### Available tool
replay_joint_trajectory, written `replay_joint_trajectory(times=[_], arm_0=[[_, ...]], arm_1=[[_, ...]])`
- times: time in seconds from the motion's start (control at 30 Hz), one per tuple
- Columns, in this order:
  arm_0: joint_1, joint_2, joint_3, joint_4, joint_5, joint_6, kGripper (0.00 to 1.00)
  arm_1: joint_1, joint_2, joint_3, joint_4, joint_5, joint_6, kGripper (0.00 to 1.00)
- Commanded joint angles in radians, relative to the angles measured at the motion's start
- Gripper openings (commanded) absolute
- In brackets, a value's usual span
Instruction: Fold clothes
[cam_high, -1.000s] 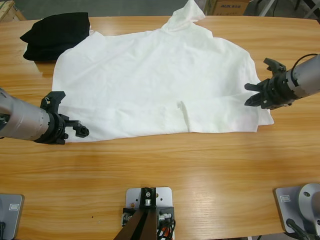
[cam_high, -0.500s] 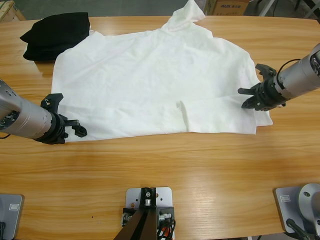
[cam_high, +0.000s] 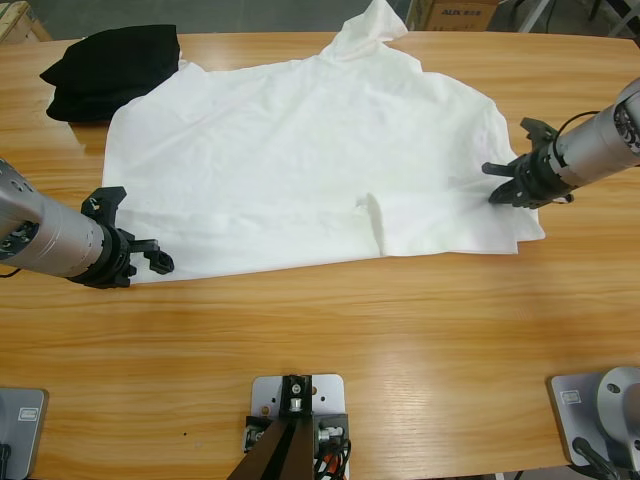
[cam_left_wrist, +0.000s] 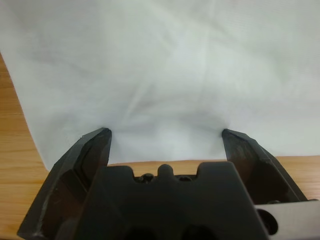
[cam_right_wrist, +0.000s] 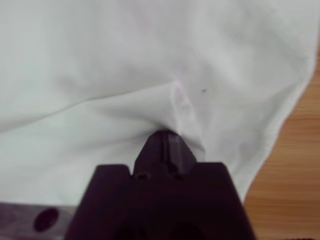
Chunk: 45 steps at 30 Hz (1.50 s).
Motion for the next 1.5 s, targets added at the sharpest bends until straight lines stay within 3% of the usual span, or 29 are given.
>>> replay_joint_trajectory(times=[0.03,0.17,0.2,0.23,0.27,0.3,0.47,0.57,0.67,1.0,1.5], arm_0=[[0.017,0.07,0.049,0.016,0.016,-0.01,0.845],[0.017,0.069,0.048,0.016,0.016,-0.01,0.844],[0.017,0.068,0.048,0.016,0.016,-0.009,0.847],[0.017,0.066,0.048,0.016,0.016,-0.008,0.849],[0.017,0.062,0.047,0.017,0.016,-0.006,0.849],[0.017,0.054,0.047,0.017,0.017,-0.004,0.849],[0.017,-0.054,0.017,0.03,0.037,0.068,0.835],[0.017,-0.066,-0.004,0.03,0.08,0.155,0.842],[0.017,-0.064,-0.032,0.052,0.105,0.179,0.993],[0.03,0.059,-0.068,0.075,0.181,-0.025,1.0],[0.04,0.062,-0.039,0.044,0.154,-0.06,1.0]], arm_1=[[-0.055,0.025,0.01,-0.009,-0.042,0.001,0.0],[-0.058,0.004,0.01,-0.012,-0.017,-0.001,0.0],[-0.058,-0.015,0.01,-0.012,0.009,-0.001,0.295],[-0.057,-0.042,0.005,-0.01,0.042,-0.001,0.746],[-0.052,-0.083,0.001,-0.005,0.074,-0.001,0.944],[-0.04,-0.132,-0.003,0.007,0.088,-0.001,0.997],[0.091,-0.321,-0.017,0.144,0.029,0.036,1.0],[0.2,-0.236,-0.017,0.145,-0.027,0.037,1.0],[0.247,-0.133,-0.044,0.146,-0.096,0.047,1.0],[0.269,-0.025,-0.053,0.056,-0.234,0.112,1.0],[0.27,0.096,0.017,-0.063,-0.163,0.165,1.0]])
